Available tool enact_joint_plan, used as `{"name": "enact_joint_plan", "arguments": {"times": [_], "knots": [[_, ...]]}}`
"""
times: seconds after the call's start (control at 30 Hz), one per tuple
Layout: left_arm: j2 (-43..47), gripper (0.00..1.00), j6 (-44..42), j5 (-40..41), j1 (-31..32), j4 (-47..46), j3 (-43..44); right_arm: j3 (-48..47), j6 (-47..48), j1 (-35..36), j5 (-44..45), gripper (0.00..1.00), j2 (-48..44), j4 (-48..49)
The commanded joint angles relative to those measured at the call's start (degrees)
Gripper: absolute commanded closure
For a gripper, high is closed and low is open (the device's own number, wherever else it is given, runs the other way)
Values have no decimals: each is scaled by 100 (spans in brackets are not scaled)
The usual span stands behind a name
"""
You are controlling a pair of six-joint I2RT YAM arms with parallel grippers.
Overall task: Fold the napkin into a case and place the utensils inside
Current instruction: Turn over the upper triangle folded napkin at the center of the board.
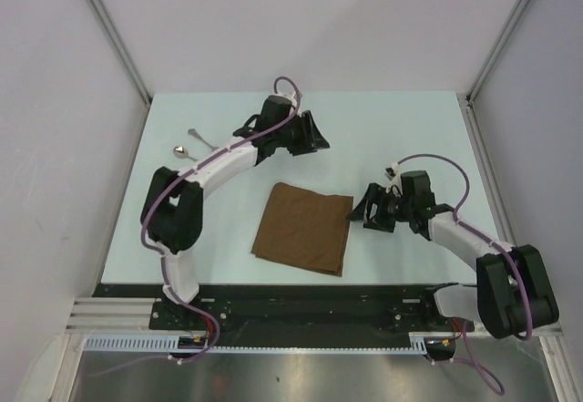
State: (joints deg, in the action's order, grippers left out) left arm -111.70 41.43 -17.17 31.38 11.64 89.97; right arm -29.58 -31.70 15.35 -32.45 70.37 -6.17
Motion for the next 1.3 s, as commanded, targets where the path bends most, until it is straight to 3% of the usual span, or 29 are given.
{"name": "enact_joint_plan", "arguments": {"times": [0.0,0.23,0.5,0.6,0.67,0.83,1.27], "knots": [[824,51,-319,-419,79,-48,-1007,-714,-29,-269,424,24,652,63],[1344,60,-390,-533,422,-417,-2098,-1515,427,-340,186,44,2032,494],[1063,65,-215,-621,475,-470,-2010,-1612,516,-437,-60,46,2648,933],[774,66,-109,-674,475,-505,-1817,-1691,472,-428,-297,58,2946,1180],[492,69,5,-647,422,-400,-1607,-1796,507,-428,-306,72,3044,1189],[193,73,523,-499,106,-705,-1632,-1980,717,-481,-79,88,3228,1005],[-247,81,437,396,-711,-453,-1966,-2455,1087,-577,247,94,3650,732]]}}
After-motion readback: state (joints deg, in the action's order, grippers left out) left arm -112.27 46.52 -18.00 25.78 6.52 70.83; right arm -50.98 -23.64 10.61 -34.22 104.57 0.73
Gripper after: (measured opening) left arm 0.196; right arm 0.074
